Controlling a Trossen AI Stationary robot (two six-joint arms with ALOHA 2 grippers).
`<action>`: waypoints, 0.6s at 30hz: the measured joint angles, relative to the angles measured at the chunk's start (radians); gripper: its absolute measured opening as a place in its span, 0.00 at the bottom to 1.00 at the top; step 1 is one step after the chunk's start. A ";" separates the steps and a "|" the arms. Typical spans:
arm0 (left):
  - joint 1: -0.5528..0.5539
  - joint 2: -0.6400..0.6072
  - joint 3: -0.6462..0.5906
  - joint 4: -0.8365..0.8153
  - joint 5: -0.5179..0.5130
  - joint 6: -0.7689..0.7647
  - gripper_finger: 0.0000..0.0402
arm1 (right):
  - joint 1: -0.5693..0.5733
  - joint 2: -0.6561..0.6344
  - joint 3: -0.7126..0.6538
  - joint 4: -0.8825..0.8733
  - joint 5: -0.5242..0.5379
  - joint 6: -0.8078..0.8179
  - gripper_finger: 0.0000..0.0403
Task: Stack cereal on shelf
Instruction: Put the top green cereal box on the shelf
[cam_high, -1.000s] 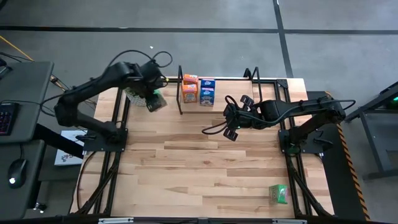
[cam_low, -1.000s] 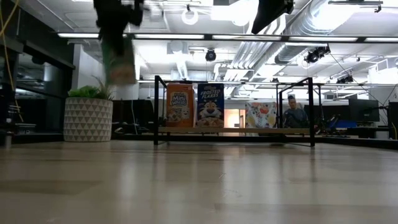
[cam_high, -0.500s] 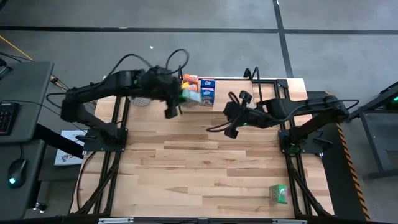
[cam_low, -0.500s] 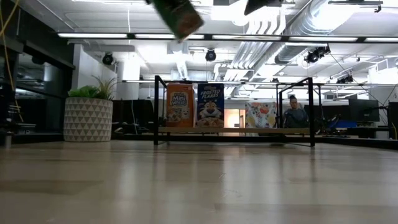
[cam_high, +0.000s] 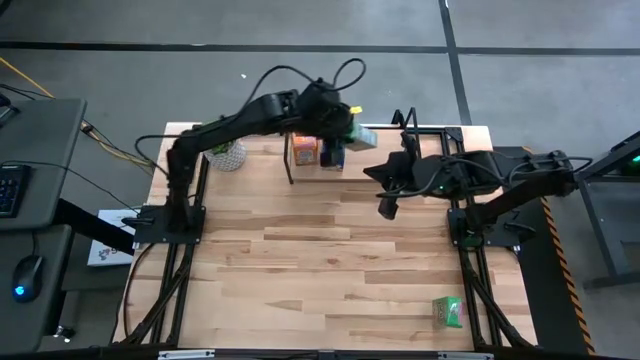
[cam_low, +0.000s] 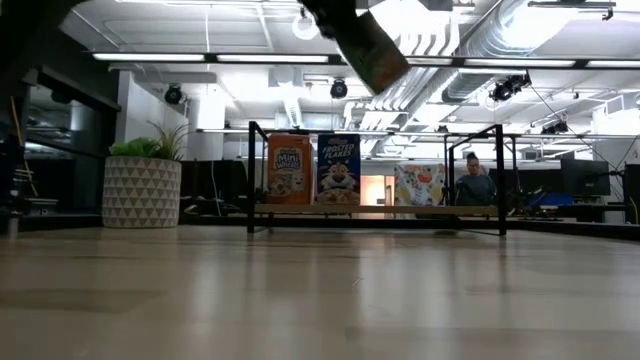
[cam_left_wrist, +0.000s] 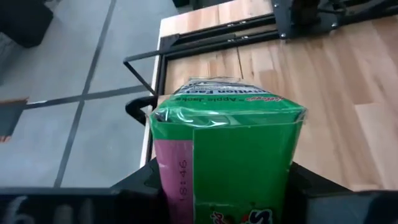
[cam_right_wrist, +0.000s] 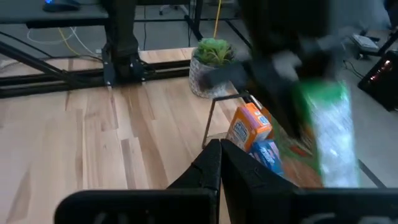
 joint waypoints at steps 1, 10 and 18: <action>0.011 0.024 0.011 0.007 0.017 0.012 0.37 | 0.004 -0.001 0.000 0.001 0.000 0.000 0.00; 0.078 0.192 0.020 0.031 0.066 0.167 0.37 | 0.006 -0.002 0.000 0.002 -0.002 -0.019 0.00; 0.089 0.273 0.020 0.121 0.112 0.192 0.37 | 0.006 -0.002 0.000 0.002 -0.002 -0.037 0.00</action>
